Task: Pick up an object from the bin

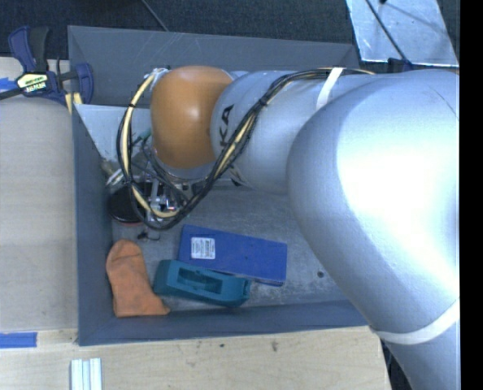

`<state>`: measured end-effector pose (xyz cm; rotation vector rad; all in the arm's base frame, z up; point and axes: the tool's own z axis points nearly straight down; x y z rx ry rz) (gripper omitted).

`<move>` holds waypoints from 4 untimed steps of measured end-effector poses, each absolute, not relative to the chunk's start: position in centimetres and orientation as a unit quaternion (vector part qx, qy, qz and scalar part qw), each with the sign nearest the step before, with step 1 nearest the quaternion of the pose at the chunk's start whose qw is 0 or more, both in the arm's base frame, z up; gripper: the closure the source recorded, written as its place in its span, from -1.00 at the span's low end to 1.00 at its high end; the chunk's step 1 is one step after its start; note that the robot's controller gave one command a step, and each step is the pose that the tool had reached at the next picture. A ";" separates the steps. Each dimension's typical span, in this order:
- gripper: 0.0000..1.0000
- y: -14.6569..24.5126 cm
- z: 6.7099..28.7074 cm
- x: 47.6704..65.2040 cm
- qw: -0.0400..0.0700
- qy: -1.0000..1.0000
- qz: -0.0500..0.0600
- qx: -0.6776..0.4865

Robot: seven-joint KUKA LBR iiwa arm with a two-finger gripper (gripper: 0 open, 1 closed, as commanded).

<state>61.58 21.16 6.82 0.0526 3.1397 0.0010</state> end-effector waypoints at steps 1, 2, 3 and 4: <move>-1.00 21.3 7.1 62.0 0.004 1.000 0.002 0.019; 1.00 21.0 6.8 61.6 0.001 1.000 0.000 0.018; 1.00 21.0 6.8 61.6 0.001 1.000 0.000 0.018; 1.00 21.0 7.1 61.5 -0.001 1.000 0.000 0.018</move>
Offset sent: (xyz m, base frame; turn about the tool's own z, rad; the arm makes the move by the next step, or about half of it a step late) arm 0.0000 0.0000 0.0000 0.0000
